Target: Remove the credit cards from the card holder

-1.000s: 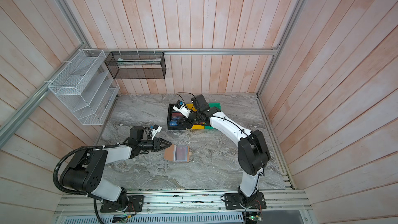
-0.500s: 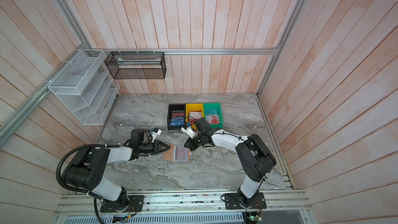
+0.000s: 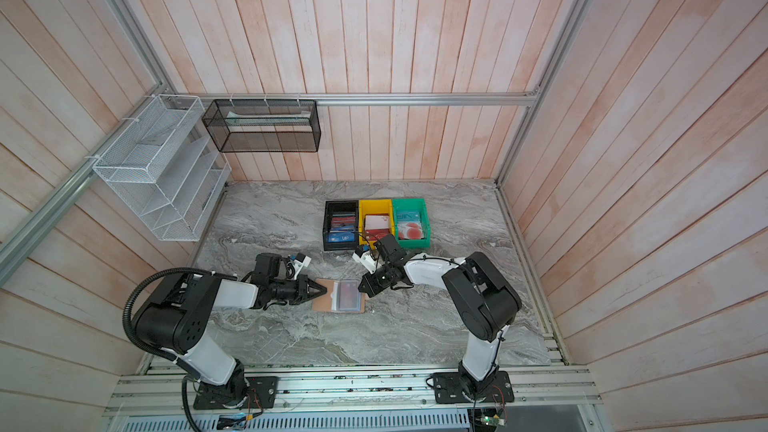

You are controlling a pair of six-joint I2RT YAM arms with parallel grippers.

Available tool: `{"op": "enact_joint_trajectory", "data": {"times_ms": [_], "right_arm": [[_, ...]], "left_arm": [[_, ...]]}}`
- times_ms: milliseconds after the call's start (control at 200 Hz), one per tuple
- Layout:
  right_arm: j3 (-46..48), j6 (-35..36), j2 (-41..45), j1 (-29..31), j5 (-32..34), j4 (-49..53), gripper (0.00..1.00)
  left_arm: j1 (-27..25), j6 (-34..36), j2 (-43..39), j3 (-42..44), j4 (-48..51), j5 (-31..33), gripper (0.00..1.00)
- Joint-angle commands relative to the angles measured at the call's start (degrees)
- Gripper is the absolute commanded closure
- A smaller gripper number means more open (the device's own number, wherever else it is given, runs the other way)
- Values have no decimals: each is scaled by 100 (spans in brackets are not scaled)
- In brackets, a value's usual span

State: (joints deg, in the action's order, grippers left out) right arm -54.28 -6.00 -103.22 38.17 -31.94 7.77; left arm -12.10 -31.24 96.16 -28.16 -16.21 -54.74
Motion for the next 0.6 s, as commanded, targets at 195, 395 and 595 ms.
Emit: {"op": "enact_joint_trajectory", "data": {"times_ms": [195,395,595], "right_arm": [[-234,-1,-395,242,144,102,100],[-447,28,-453,318,276,292,100],[-602,103,-359,375,479,518,100]], "left_arm": [[32,158,91,-31,116,144,92],[32,186,142,-31,142,159,93],[86,195,6,-59,354,187,94]]}}
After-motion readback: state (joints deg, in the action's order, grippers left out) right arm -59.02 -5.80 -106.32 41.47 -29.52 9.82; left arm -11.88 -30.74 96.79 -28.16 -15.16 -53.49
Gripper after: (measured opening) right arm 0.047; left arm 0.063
